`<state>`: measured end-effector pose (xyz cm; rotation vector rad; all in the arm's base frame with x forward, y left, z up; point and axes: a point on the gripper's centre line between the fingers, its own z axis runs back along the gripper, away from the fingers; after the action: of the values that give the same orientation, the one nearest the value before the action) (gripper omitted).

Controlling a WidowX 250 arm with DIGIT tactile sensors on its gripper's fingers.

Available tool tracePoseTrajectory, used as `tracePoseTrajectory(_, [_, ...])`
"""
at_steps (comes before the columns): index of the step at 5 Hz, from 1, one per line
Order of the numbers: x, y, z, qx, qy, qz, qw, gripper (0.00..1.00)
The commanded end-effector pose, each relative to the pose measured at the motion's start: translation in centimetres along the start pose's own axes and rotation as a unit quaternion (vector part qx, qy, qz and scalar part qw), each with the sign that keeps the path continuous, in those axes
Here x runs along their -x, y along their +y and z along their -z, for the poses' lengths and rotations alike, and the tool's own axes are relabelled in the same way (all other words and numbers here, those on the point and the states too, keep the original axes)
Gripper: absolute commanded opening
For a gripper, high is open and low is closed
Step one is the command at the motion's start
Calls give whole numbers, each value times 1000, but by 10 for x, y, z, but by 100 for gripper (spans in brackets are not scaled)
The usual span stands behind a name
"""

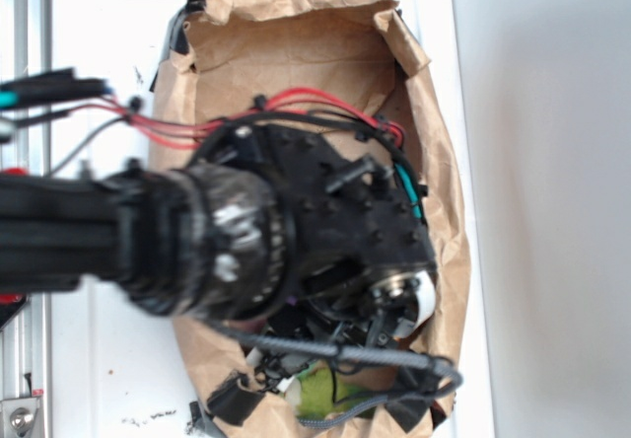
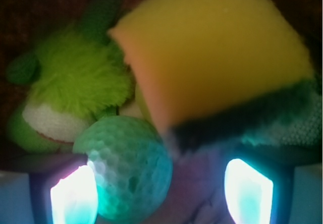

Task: Grab the green ball.

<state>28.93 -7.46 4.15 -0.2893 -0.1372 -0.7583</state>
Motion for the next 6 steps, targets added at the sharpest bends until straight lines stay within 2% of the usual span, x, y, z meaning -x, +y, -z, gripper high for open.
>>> tracePoseTrajectory(1, [-5, -1, -7, -16, -14, -6, 1000, 0])
tracePoseTrajectory(3, [-4, 4, -19, -23, -17, -18, 999, 0])
tracePoseTrajectory(4, [-2, 14, -48, -51, -39, -44, 997, 0])
tracePoseTrajectory(5, [3, 29, -83, -52, -63, -82, 993, 0])
tracePoseTrajectory(6, [11, 40, -107, -66, -76, -110, 989, 0])
